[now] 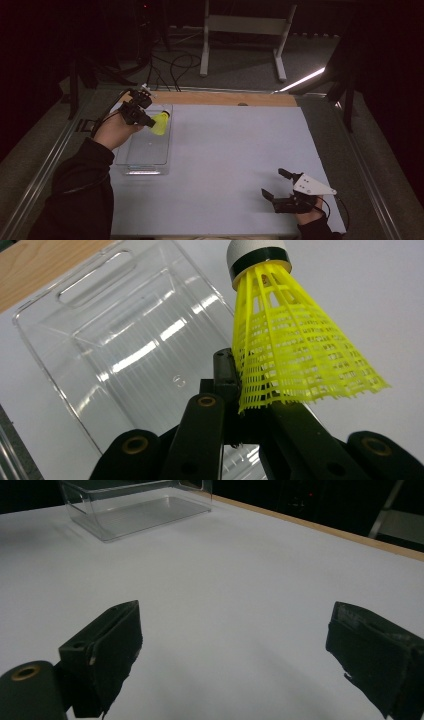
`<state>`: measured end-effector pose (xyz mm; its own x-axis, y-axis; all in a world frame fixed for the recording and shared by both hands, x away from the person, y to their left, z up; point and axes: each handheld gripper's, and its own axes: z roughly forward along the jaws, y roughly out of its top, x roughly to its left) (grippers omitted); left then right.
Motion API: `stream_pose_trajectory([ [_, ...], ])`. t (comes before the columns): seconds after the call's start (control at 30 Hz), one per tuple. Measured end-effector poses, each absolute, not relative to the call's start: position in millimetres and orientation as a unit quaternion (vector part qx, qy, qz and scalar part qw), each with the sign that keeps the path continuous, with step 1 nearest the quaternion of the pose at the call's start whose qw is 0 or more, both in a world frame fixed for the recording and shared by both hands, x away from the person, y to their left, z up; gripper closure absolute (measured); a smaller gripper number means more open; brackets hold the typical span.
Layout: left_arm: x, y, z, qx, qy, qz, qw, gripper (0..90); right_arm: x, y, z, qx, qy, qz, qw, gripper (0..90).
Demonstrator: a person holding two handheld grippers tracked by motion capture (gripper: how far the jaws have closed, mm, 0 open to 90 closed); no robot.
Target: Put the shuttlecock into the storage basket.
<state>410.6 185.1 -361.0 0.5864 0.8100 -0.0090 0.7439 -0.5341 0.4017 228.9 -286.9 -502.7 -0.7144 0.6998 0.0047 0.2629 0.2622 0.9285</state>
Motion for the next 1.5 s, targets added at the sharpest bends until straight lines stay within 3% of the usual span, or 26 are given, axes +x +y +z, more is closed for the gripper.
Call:
stream_pose_trajectory([
  [1.5,433,191,-436,0.847,0.500,0.069,0.168,90.0,230,-287,-504,0.314,0.769,0.517,0.207,7.8],
])
